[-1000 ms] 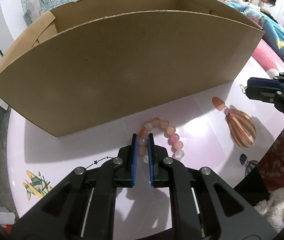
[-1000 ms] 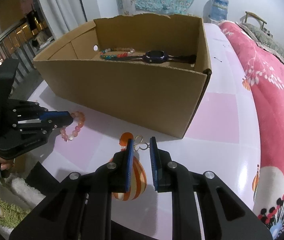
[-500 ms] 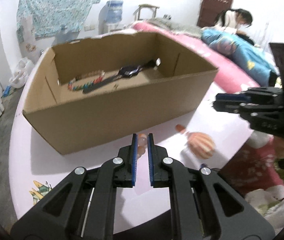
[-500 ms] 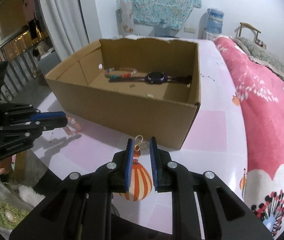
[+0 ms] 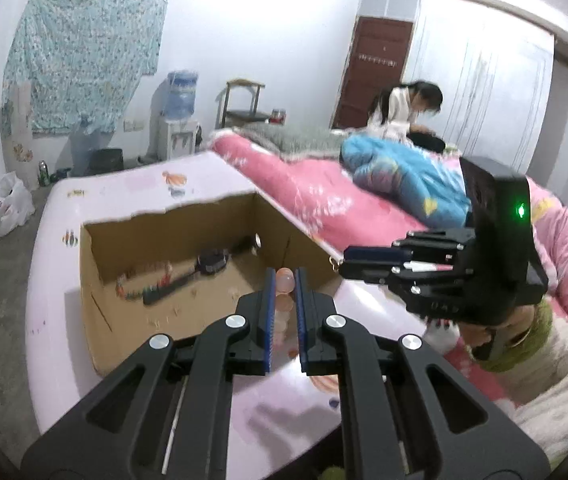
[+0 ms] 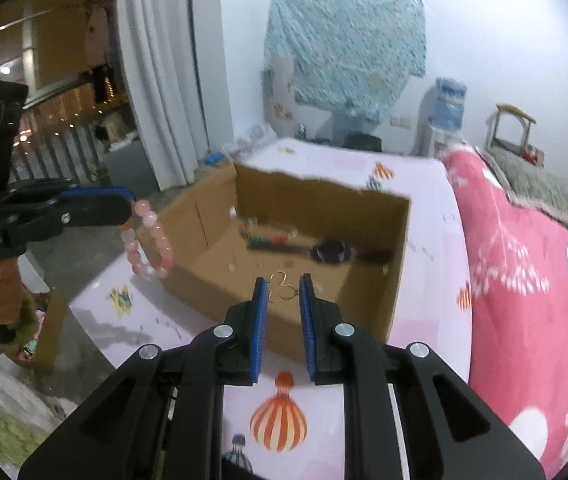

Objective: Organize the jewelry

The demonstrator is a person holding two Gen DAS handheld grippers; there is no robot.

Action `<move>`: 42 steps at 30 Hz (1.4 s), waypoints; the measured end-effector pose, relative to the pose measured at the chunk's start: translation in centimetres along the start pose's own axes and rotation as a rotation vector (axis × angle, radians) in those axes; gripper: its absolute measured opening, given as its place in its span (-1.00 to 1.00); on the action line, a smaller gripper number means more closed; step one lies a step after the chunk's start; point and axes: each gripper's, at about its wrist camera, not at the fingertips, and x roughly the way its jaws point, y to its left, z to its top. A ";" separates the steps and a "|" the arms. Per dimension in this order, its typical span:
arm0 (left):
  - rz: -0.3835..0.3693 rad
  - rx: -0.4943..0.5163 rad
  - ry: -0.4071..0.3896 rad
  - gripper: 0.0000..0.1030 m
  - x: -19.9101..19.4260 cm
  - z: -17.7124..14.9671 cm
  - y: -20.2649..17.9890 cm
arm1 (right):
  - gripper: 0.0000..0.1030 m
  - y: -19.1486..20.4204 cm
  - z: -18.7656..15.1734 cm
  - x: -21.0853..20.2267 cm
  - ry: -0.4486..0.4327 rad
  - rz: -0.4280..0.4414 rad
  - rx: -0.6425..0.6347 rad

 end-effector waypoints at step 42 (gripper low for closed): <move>0.226 -0.130 0.195 -0.39 5.9 -1.8 9.4 | -0.67 -4.7 2.4 16.0 0.426 0.170 0.143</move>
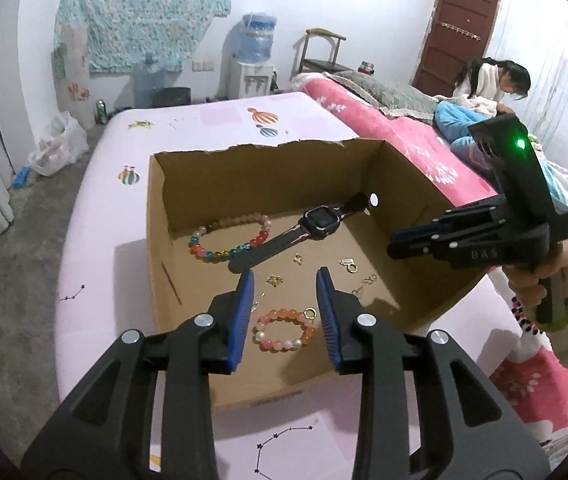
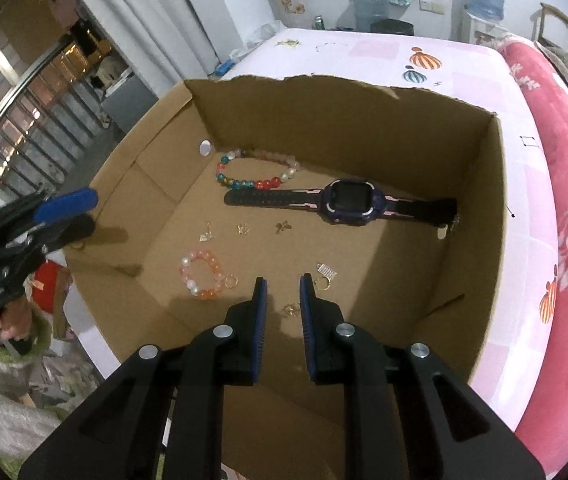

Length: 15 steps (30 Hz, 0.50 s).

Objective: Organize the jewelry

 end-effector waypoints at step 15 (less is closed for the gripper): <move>0.054 -0.056 -0.050 0.49 -4.2 -2.6 -0.9 | -0.25 -1.1 -5.0 -9.3 -0.276 -0.010 0.214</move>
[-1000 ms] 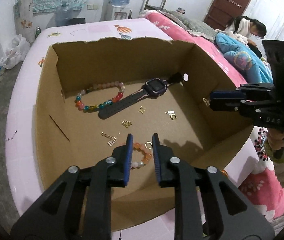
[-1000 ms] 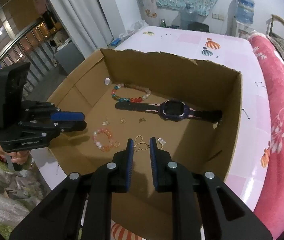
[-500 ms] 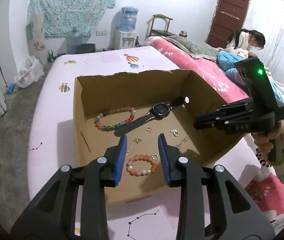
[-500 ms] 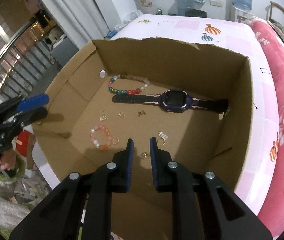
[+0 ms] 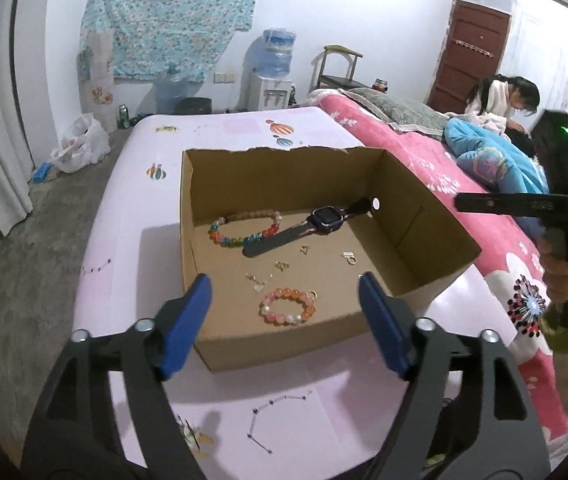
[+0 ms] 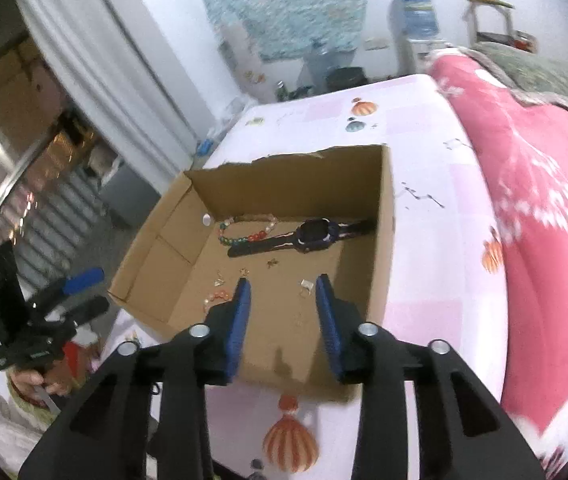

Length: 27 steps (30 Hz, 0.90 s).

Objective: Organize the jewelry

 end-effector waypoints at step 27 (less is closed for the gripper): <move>-0.096 -0.404 0.166 0.75 4.4 -3.7 4.4 | 0.38 -4.0 -4.8 3.4 0.120 0.011 0.241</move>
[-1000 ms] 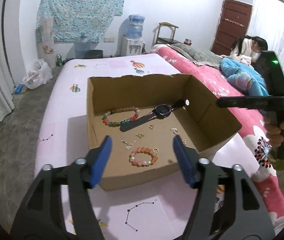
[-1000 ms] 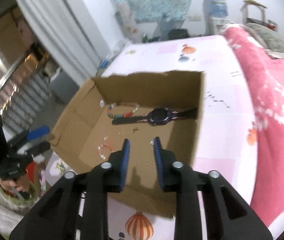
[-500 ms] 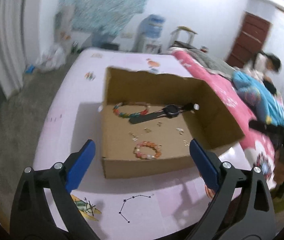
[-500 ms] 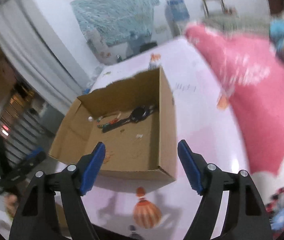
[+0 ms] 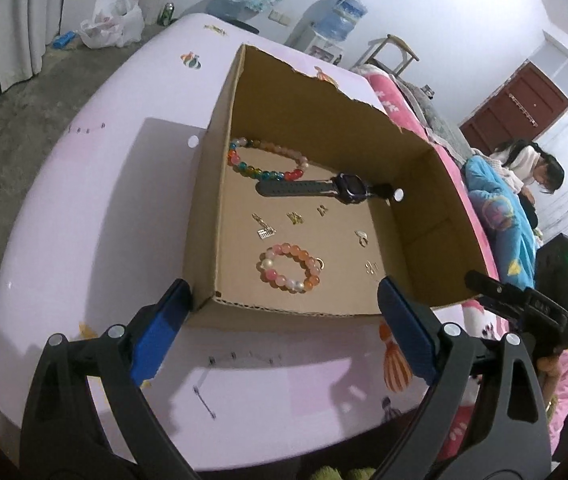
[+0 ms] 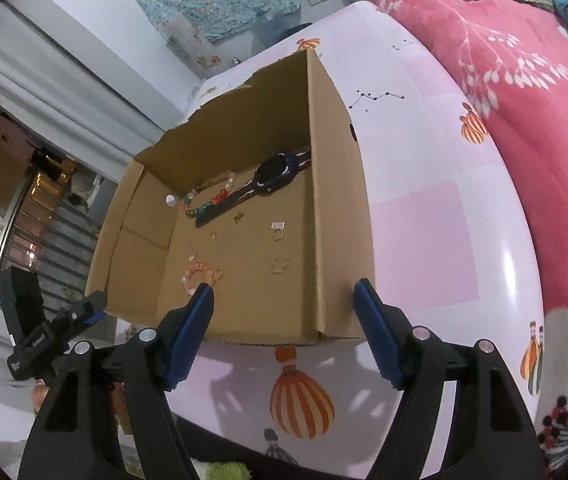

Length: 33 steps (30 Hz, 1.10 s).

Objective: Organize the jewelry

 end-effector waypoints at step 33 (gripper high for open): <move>0.374 0.168 -0.049 0.84 -3.8 -4.2 -7.2 | 0.86 7.9 -7.5 -3.4 -0.095 -0.429 -0.143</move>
